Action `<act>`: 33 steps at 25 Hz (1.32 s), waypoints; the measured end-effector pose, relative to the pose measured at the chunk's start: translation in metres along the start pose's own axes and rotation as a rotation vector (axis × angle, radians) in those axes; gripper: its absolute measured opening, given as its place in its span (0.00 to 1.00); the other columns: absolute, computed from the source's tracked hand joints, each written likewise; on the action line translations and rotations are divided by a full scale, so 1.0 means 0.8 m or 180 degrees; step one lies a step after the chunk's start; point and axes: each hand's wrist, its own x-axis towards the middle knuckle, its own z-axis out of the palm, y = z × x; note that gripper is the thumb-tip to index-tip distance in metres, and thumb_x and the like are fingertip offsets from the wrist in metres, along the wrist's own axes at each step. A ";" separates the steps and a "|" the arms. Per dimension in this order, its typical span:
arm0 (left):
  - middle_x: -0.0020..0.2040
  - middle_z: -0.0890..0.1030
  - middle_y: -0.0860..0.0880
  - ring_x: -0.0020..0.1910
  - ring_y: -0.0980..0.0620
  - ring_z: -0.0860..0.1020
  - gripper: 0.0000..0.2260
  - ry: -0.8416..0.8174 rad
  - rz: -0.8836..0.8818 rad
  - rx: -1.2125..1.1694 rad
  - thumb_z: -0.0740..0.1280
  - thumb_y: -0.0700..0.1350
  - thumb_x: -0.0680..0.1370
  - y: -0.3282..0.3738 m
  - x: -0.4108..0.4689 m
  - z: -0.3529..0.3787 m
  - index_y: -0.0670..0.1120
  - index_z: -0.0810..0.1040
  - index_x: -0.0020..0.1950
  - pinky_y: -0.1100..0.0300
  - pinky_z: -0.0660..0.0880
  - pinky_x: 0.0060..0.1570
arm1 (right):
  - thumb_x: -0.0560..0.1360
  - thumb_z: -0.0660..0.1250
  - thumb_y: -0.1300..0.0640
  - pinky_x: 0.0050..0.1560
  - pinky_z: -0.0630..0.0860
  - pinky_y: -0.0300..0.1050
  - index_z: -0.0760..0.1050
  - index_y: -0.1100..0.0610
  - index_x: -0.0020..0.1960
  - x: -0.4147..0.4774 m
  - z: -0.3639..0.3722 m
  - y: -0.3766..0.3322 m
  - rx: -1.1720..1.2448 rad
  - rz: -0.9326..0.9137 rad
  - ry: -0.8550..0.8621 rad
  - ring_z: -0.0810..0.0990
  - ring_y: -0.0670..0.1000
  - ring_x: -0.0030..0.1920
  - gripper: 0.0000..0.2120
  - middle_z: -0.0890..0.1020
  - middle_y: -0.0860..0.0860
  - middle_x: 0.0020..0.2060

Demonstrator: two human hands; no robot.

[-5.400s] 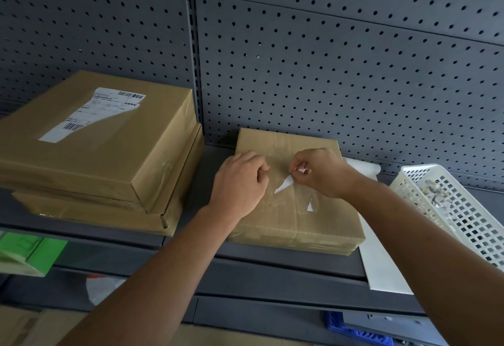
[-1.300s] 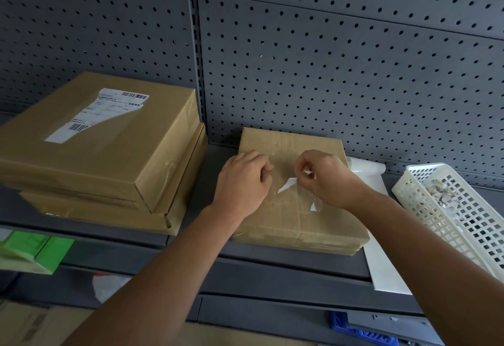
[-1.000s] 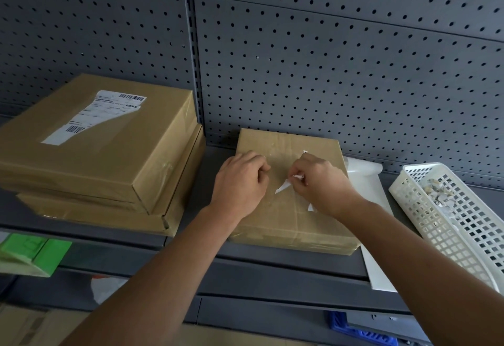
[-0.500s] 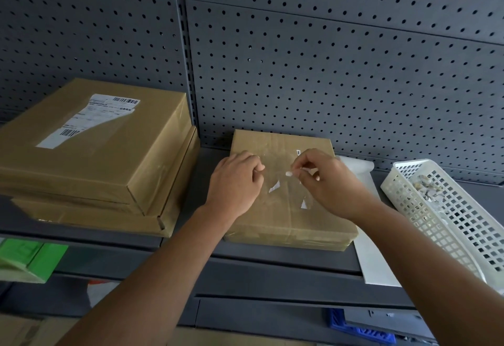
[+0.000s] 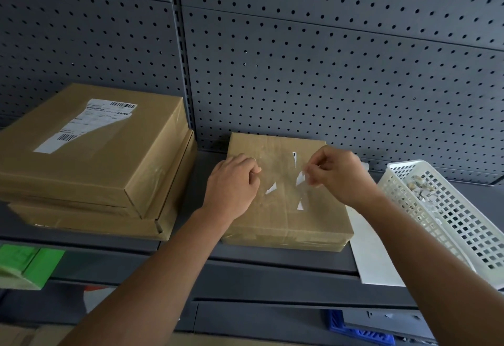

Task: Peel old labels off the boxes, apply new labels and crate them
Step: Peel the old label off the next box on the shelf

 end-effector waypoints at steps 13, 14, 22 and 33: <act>0.55 0.79 0.58 0.52 0.57 0.77 0.07 -0.0229 0.0206 0.0602 0.66 0.42 0.79 0.031 0.018 -0.014 0.51 0.80 0.54 0.60 0.73 0.45 | 0.71 0.75 0.63 0.39 0.76 0.38 0.82 0.54 0.44 -0.042 -0.171 0.133 -0.0316 0.0885 0.1110 0.83 0.46 0.38 0.05 0.85 0.48 0.37; 0.56 0.79 0.59 0.52 0.57 0.77 0.07 -0.0253 0.0216 0.0580 0.65 0.43 0.80 0.041 0.020 -0.011 0.52 0.79 0.55 0.61 0.72 0.43 | 0.70 0.75 0.63 0.39 0.75 0.37 0.82 0.54 0.43 -0.046 -0.185 0.150 -0.0396 0.0999 0.1198 0.83 0.46 0.38 0.05 0.85 0.48 0.37; 0.55 0.81 0.58 0.42 0.59 0.77 0.08 -0.0338 0.0202 0.0604 0.64 0.43 0.81 0.088 0.031 0.015 0.52 0.80 0.57 0.67 0.65 0.33 | 0.72 0.71 0.61 0.38 0.79 0.42 0.84 0.53 0.40 -0.050 -0.186 0.229 -0.1167 0.1111 0.0962 0.81 0.47 0.36 0.05 0.84 0.48 0.38; 0.47 0.77 0.62 0.34 0.61 0.72 0.08 -0.0132 -0.0057 0.0399 0.66 0.40 0.79 0.087 0.025 0.021 0.53 0.80 0.49 0.63 0.64 0.31 | 0.75 0.69 0.62 0.35 0.67 0.31 0.81 0.57 0.44 -0.054 -0.154 0.263 -0.1040 0.0965 0.0598 0.74 0.41 0.37 0.04 0.80 0.46 0.38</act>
